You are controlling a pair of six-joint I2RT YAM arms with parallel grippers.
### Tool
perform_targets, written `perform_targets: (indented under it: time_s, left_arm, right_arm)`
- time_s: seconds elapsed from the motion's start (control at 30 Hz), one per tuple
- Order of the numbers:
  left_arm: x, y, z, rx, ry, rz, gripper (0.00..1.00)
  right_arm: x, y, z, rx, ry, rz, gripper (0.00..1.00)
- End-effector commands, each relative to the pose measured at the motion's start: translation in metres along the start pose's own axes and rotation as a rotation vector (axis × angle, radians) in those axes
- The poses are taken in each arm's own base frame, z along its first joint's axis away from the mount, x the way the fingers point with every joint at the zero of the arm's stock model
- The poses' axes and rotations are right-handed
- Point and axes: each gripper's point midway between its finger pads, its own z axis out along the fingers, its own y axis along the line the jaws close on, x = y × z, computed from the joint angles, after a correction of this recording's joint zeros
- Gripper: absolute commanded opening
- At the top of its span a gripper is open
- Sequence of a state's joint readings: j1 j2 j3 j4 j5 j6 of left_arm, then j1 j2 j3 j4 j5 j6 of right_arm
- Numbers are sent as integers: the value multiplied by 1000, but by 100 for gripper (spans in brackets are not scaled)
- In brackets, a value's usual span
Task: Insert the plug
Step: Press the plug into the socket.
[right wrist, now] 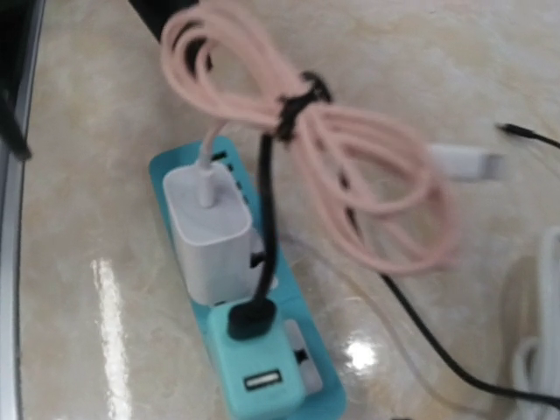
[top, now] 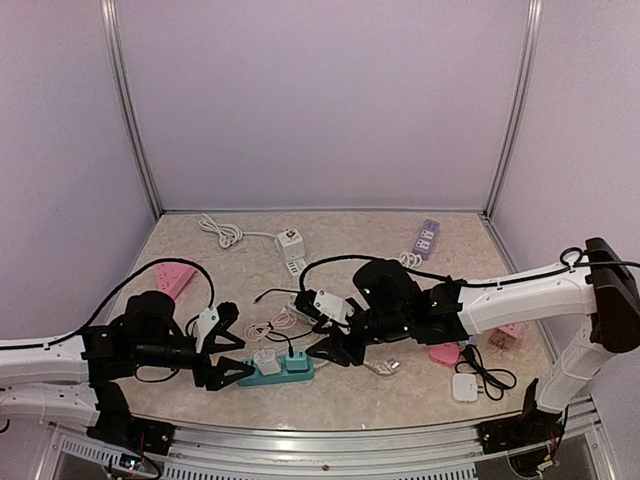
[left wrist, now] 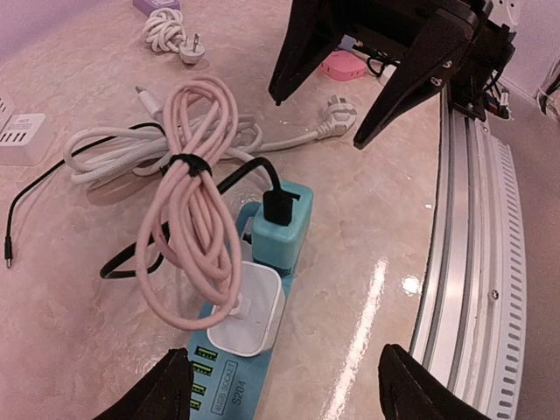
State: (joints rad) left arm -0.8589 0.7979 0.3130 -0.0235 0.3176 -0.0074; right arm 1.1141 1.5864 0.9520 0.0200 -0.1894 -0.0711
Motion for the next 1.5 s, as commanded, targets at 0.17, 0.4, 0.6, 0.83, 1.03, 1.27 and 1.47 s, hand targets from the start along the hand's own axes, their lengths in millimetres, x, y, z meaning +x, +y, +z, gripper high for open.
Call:
perform_targets:
  time_s: [0.17,0.4,0.6,0.83,1.03,1.27,1.47]
  left_arm:
    - [-22,31,20,-94,-27,74,70]
    - [-6,4,27,120,49,99,67]
    - [-7,-10,25,171,26,128,71]
    - [-3,10,36,65,12,100,60]
    - [14,8,40,72,53,108,58]
    - [18,10,45,57,54,165,50]
    - [23,9,48,58,55,239,27]
  right_arm:
    - [2,7,22,-79,-55,-147,51]
    - [3,1,35,-126,-63,-165,50]
    - [14,1,47,-164,-40,-116,48]
    - [19,3,56,-187,-28,-121,41]
    - [22,6,60,-208,-16,-120,25]
    - [30,12,61,-219,8,-144,16]
    - [46,18,66,-195,62,-213,11]
